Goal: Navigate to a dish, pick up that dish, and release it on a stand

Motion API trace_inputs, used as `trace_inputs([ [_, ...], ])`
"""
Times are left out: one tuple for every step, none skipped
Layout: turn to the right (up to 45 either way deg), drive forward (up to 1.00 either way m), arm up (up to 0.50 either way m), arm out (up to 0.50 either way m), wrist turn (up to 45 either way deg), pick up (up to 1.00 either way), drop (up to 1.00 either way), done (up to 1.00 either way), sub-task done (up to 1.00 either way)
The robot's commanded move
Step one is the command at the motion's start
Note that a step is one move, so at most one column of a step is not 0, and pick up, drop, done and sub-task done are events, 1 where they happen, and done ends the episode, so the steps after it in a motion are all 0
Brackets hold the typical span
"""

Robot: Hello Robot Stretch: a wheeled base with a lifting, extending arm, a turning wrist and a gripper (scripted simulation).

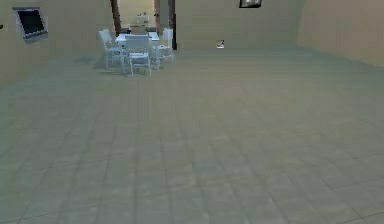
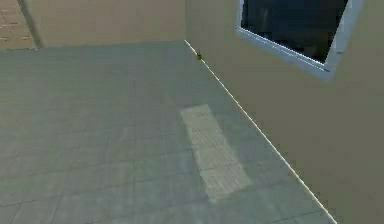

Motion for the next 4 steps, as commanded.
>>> trace_inputs([
  [0.0,1.0,0.0,0.0,0.0,0.0,0.0,0.0,0.0],
  [0.0,1.0,0.0,0.0,0.0,0.0,0.0,0.0,0.0],
  [0.0,1.0,0.0,0.0,0.0,0.0,0.0,0.0,0.0],
  [0.0,1.0,0.0,0.0,0.0,0.0,0.0,0.0,0.0],
])
